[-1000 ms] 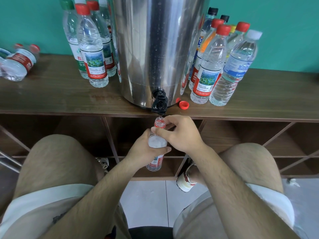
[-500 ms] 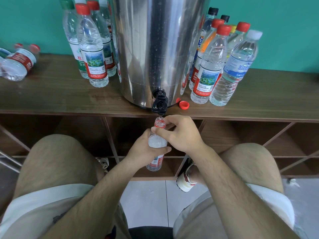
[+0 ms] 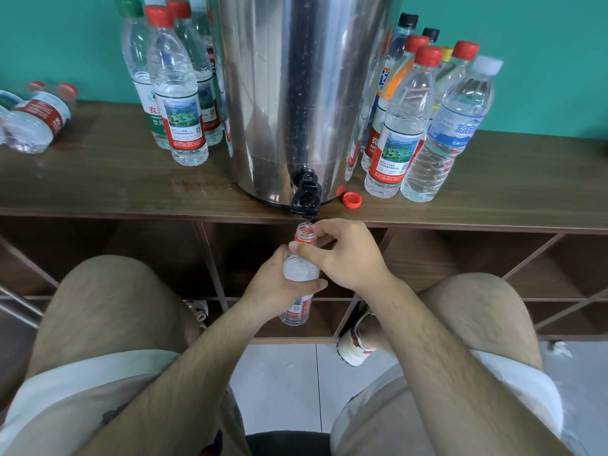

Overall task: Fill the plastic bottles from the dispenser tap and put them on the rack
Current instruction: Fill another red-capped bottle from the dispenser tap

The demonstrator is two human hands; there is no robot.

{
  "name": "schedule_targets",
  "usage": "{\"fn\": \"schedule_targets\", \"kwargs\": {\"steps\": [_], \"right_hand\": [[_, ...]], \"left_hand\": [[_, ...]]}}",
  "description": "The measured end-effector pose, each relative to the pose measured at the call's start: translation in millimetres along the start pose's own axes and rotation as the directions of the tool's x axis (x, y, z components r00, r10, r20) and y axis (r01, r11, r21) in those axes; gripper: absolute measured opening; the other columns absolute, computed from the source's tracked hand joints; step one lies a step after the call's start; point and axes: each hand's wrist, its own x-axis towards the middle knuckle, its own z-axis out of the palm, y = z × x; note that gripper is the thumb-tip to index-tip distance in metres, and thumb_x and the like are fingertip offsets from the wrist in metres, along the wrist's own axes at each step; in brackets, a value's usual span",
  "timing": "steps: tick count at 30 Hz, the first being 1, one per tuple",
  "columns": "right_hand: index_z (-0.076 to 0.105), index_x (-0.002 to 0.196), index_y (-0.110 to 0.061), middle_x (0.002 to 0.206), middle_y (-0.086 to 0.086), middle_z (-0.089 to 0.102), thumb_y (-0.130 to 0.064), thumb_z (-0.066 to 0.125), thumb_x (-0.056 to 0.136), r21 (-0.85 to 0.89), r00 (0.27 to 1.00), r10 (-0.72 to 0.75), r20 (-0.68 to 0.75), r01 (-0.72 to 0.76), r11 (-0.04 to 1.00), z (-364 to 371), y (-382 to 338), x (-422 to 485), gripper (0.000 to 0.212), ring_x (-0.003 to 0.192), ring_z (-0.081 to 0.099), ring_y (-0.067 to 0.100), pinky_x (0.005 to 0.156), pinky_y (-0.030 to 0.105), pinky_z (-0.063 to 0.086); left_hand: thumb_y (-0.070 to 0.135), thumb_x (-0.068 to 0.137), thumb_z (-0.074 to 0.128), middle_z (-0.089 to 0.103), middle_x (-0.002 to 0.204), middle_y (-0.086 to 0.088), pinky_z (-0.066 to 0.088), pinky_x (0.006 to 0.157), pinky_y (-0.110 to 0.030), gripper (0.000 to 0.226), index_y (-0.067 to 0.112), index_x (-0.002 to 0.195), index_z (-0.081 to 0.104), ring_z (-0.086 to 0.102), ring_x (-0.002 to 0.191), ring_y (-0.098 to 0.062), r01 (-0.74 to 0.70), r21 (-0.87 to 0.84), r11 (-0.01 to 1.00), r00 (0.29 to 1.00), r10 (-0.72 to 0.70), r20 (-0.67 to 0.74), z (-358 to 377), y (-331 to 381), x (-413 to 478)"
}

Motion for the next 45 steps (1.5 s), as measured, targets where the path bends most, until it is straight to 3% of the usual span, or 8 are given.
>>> {"fn": "schedule_targets", "kwargs": {"steps": [3,19,34,45], "right_hand": [[0.080,0.095,-0.022,0.087,-0.011,0.076,-0.050,0.079,0.086,-0.001,1.000,0.007,0.002,-0.007,1.000,-0.2,0.1,0.6,0.029,0.084,0.070,0.006,0.076,0.041,0.059],[0.080,0.101,-0.021,0.092,-0.012,0.076,-0.047,0.079,0.089,0.000,0.999,0.022,0.030,-0.022,1.000,-0.5,-2.2,-0.6,0.028,0.088,0.070,0.004,0.078,0.040,0.060],[0.080,0.103,-0.022,0.094,-0.012,0.077,-0.046,0.079,0.089,0.016,0.996,0.070,0.057,-0.071,0.997,-0.8,-4.7,-1.6,0.028,0.090,0.070,0.004,0.081,0.041,0.059],[0.079,0.106,-0.023,0.096,-0.013,0.076,-0.049,0.078,0.089,0.007,0.994,0.095,0.058,-0.095,0.995,0.9,-5.5,-3.1,0.031,0.091,0.070,0.003,0.081,0.039,0.060]], "left_hand": [[0.038,0.080,0.089,0.062,0.131,0.010,0.054,0.104,-0.038,0.077,0.034,0.144,0.046,0.061,0.121,-0.014,-0.007,0.003,1.000,1.000,0.007,-0.008,0.0,1.8,-0.7],[0.039,0.081,0.087,0.062,0.132,0.007,0.054,0.105,-0.040,0.077,0.031,0.145,0.045,0.061,0.122,-0.016,-0.002,0.048,0.999,1.000,0.003,-0.024,0.7,2.4,-1.1],[0.044,0.077,0.089,0.062,0.124,0.014,0.046,0.082,-0.021,0.076,0.035,0.140,0.047,0.060,0.108,-0.008,0.006,0.040,0.999,0.999,-0.005,-0.036,2.6,-7.2,5.9],[0.043,0.079,0.088,0.061,0.125,0.011,0.049,0.089,-0.025,0.075,0.032,0.142,0.046,0.058,0.107,-0.007,-0.008,0.052,0.999,0.999,0.010,-0.043,3.6,-8.4,5.1]]}}
